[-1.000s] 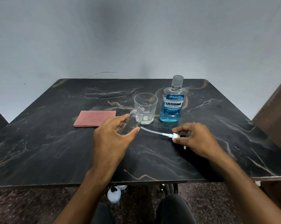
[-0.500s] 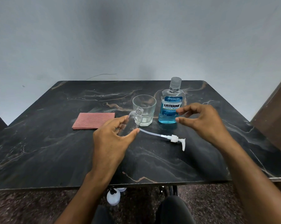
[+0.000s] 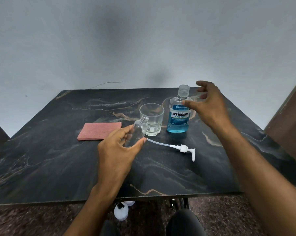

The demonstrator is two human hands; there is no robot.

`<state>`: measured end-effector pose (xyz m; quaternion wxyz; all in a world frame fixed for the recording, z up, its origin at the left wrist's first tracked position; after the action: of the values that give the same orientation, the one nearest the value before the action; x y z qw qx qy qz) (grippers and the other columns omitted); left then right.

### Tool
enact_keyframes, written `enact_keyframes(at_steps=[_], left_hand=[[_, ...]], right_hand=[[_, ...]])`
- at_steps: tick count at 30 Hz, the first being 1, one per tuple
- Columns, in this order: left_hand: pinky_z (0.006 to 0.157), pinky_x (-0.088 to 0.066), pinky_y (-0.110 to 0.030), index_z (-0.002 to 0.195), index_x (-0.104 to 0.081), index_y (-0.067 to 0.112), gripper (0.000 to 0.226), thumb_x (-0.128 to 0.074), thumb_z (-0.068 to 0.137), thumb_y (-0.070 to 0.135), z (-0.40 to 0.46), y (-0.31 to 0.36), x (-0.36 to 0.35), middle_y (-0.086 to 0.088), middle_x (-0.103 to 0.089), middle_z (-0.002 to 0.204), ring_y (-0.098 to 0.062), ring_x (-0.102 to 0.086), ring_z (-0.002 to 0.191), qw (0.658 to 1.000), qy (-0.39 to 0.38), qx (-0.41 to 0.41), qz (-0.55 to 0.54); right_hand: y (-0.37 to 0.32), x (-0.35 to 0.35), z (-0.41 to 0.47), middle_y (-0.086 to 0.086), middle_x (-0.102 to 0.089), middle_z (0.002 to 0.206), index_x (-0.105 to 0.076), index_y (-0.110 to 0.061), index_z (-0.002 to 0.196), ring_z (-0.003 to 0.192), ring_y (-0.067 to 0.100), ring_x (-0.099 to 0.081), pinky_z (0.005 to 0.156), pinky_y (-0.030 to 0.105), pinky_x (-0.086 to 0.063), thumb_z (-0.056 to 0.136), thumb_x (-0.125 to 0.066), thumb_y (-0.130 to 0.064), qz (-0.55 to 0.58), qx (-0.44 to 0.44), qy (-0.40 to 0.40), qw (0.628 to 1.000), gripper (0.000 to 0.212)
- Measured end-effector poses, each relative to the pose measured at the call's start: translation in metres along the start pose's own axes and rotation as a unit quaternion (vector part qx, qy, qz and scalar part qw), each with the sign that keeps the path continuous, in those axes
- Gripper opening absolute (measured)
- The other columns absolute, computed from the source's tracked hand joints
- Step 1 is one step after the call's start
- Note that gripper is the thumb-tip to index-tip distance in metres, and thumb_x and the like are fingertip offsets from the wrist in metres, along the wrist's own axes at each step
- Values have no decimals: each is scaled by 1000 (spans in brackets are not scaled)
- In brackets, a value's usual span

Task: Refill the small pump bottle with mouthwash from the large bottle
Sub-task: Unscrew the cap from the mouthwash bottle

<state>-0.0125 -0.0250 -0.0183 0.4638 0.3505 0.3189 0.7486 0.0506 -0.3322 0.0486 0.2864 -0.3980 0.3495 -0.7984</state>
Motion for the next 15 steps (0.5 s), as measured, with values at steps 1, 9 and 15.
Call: enact_keyframes(at_steps=[1, 9, 15], left_hand=[[82, -53, -6, 112, -67, 47, 54, -92, 69, 27, 0, -2, 0, 32, -71, 99, 10, -69, 95, 1000, 0, 7, -4], [79, -62, -21, 110, -71, 30, 45, -90, 70, 36, -3, -30, 0, 8, -73, 101, 0, -71, 91, 996, 2, 83, -13], [78, -59, -17, 107, -69, 30, 41, -90, 73, 30, -2, -40, -2, 5, -72, 100, -4, -72, 90, 994, -2, 104, -20]], right_hand=[[3, -8, 5, 0, -56, 131, -46, -24, 140, 112, 15, -54, 91, 33, -50, 71, -88, -31, -2, -20, -33, 999, 82], [18, -44, 16, 2, -71, 118, -64, -14, 124, 106, 19, -68, 99, 44, -52, 73, -85, -9, 26, -63, -173, 983, 55], [27, -46, 18, -1, -75, 106, -69, -16, 117, 97, 14, -71, 87, 34, -55, 73, -86, -12, 42, -59, -173, 982, 47]])
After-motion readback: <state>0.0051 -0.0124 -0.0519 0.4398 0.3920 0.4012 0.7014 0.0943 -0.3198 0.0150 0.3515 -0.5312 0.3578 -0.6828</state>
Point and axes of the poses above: each hand's wrist, its own z-axis towards the middle knuckle, its own x-axis out of the back of the hand, y = z × x, the point moved 10 cm from there along z, towards the middle knuckle
